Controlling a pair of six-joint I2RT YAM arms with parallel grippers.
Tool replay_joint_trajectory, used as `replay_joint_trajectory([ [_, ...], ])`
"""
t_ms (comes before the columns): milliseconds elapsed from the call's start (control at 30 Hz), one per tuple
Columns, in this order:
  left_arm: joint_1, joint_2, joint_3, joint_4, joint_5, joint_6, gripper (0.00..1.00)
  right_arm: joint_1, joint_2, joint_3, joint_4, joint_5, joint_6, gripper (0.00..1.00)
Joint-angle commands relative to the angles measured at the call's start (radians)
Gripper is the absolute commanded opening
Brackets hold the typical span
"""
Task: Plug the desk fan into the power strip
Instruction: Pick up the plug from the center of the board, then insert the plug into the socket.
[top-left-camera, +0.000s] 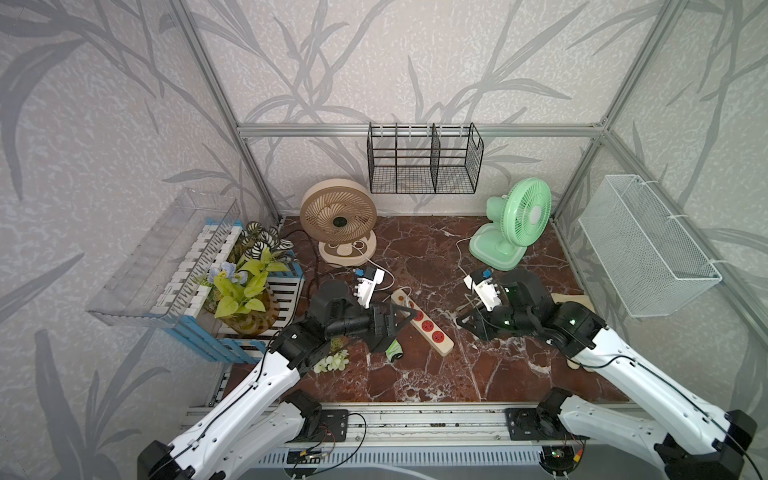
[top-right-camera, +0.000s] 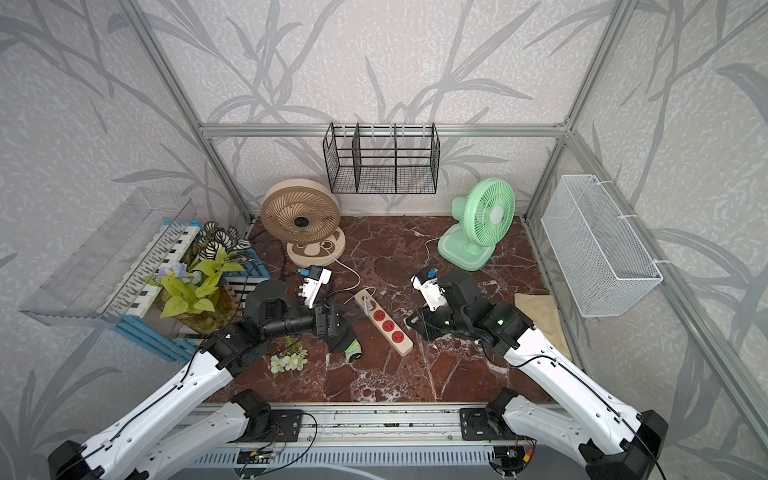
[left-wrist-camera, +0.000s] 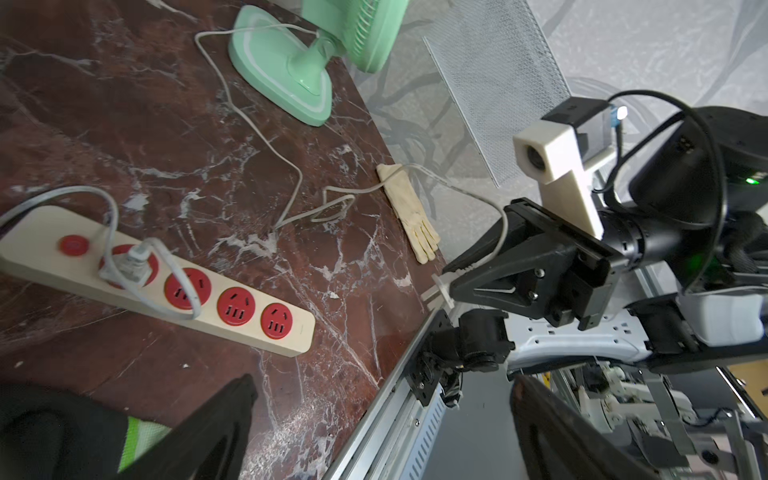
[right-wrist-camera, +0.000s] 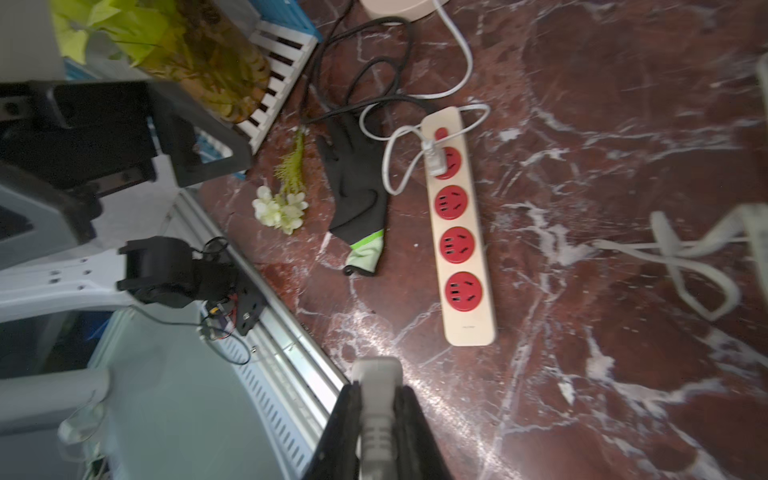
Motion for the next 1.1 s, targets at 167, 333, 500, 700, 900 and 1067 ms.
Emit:
replay_joint_trajectory([
  [167, 0.006, -0.074, 0.000, -0.177, -0.270, -0.054, 1.00, 0.009, 0.074, 0.220, -0.116, 0.386, -0.084, 0.00],
  [333, 0.010, -0.123, -0.018, -0.176, -0.359, -0.102, 1.00, 0.008, 0.134, 0.304, -0.119, 0.476, -0.173, 0.00],
  [500, 0.017, -0.114, -0.061, -0.101, -0.418, -0.128, 1.00, 0.005, 0.125, 0.200, 0.021, 0.471, -0.212, 0.00],
  [700, 0.026, -0.096, -0.106, -0.013, -0.447, -0.133, 1.00, -0.003, 0.159, 0.081, 0.174, 0.382, -0.224, 0.00],
  [900, 0.042, -0.097, -0.188, 0.063, -0.462, -0.153, 1.00, -0.065, 0.195, -0.043, 0.298, 0.215, -0.205, 0.00],
  [1067, 0.063, -0.090, -0.240, 0.095, -0.459, -0.151, 1.00, -0.087, 0.262, -0.078, 0.343, 0.121, -0.205, 0.00],
])
